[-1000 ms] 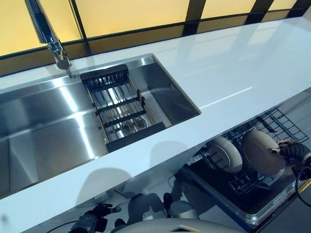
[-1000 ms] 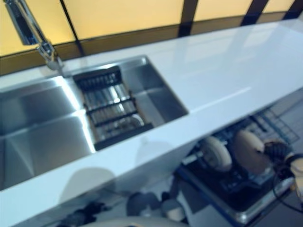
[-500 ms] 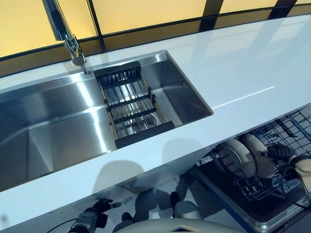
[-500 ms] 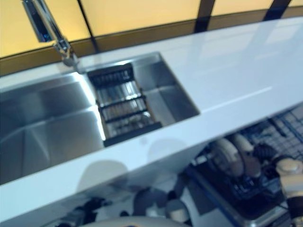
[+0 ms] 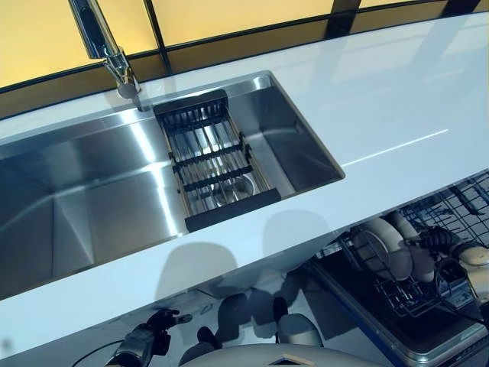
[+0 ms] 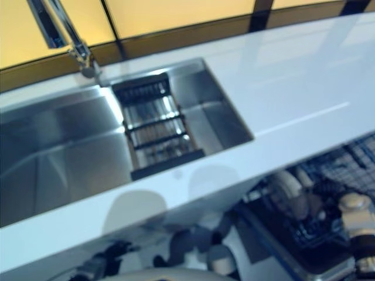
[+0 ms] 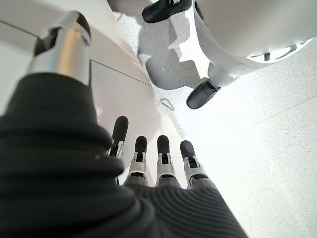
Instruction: Take plates into dishwasher
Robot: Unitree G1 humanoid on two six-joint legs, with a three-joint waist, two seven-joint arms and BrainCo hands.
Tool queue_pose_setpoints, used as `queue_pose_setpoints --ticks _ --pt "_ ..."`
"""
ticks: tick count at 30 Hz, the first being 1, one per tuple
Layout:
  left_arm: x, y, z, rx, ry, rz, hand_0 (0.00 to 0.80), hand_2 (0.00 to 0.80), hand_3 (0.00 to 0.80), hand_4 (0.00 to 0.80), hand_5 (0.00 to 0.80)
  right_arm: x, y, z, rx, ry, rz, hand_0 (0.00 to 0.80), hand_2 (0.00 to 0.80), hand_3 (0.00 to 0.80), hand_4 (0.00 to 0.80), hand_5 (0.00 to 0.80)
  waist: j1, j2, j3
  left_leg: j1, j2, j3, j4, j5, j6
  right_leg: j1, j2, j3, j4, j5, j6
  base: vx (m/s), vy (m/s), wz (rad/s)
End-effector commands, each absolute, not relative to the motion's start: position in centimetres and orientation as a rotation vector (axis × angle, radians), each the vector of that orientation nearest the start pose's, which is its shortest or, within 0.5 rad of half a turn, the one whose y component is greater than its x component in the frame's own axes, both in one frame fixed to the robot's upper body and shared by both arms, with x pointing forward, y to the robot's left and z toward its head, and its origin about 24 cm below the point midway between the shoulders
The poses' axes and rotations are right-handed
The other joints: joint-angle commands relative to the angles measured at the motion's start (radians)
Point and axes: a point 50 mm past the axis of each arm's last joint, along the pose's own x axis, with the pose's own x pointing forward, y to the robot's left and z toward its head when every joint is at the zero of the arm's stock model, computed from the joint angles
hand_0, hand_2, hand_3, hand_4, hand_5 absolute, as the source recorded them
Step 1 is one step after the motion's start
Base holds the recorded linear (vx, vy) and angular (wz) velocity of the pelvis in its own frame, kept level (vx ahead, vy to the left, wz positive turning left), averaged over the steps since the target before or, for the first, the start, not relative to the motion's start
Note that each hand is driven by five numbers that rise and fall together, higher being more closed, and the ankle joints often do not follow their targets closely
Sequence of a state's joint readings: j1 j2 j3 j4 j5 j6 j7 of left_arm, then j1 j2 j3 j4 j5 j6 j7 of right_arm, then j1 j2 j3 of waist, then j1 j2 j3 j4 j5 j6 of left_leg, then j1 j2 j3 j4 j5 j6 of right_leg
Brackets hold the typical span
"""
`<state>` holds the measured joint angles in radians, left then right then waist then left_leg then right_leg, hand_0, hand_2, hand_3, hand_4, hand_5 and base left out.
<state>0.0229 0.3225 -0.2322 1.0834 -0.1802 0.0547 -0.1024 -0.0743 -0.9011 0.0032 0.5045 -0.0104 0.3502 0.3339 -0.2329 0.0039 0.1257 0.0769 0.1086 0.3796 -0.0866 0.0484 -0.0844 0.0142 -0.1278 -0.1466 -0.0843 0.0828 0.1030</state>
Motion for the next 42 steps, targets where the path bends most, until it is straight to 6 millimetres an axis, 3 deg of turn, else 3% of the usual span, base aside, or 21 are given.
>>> queue_pose_setpoints --ticks 1,14,15,16,27,42 --pt "15.4 26.2 -12.8 0.194 1.012 0.045 0.0 0.0 0.0 0.0 0.0 23.5 -38.4 3.9 -0.71 0.843 -0.095 0.8 0.8 0.8 0.8 0.8 0.036 -0.041 0.002 0.05 -0.005 -0.007 0.07 -0.133 0.05 -0.09 -0.029 0.008 0.106 -0.003 0.069 0.0 0.0 0.0" --pt "15.5 26.2 -12.8 0.208 1.013 0.04 0.0 0.0 0.0 0.0 0.0 22.4 -39.8 3.1 -0.709 0.928 -0.152 0.8 0.8 0.8 0.8 0.8 0.049 -0.049 -0.001 0.057 0.0 -0.014 0.062 -0.127 0.045 -0.077 -0.026 0.007 0.096 -0.001 0.07 0.0 0.0 0.0" --pt "15.6 26.2 -12.7 0.21 1.012 0.04 0.0 0.0 0.0 0.0 0.0 22.4 -39.9 3.1 -0.708 0.926 -0.17 0.552 0.552 0.552 0.552 0.552 0.05 -0.049 -0.001 0.057 0.001 -0.015 0.062 -0.127 0.044 -0.076 -0.025 0.007 0.095 -0.001 0.07 0.0 0.0 0.0" --pt "15.6 26.2 -12.7 0.21 1.013 0.039 0.0 0.0 0.0 0.0 0.0 22.4 -40.0 3.2 -0.711 0.92 -0.186 0.0 0.0 0.0 0.0 0.0 0.05 -0.05 -0.001 0.058 0.001 -0.016 0.062 -0.127 0.044 -0.075 -0.025 0.008 0.094 0.0 0.07 0.0 0.0 0.0" --pt "15.6 26.0 -12.8 0.201 1.009 0.04 0.0 0.0 0.0 0.0 0.0 22.6 -40.5 4.3 -0.722 0.898 -0.24 0.0 0.0 0.0 0.0 0.0 0.043 -0.051 -0.01 0.069 0.0 -0.009 0.052 -0.124 0.043 -0.067 -0.018 0.013 0.086 0.0 0.068 0.0 0.0 0.0" --pt "14.9 26.1 -13.1 0.162 1.033 0.085 0.0 0.0 0.0 0.0 0.0 22.3 -41.3 6.2 -0.649 0.793 -0.313 0.0 0.0 0.0 0.0 0.0 0.028 -0.079 -0.03 0.082 0.004 0.007 0.038 -0.121 0.043 -0.05 -0.005 0.023 0.068 0.004 0.07 0.0 0.007 0.0"
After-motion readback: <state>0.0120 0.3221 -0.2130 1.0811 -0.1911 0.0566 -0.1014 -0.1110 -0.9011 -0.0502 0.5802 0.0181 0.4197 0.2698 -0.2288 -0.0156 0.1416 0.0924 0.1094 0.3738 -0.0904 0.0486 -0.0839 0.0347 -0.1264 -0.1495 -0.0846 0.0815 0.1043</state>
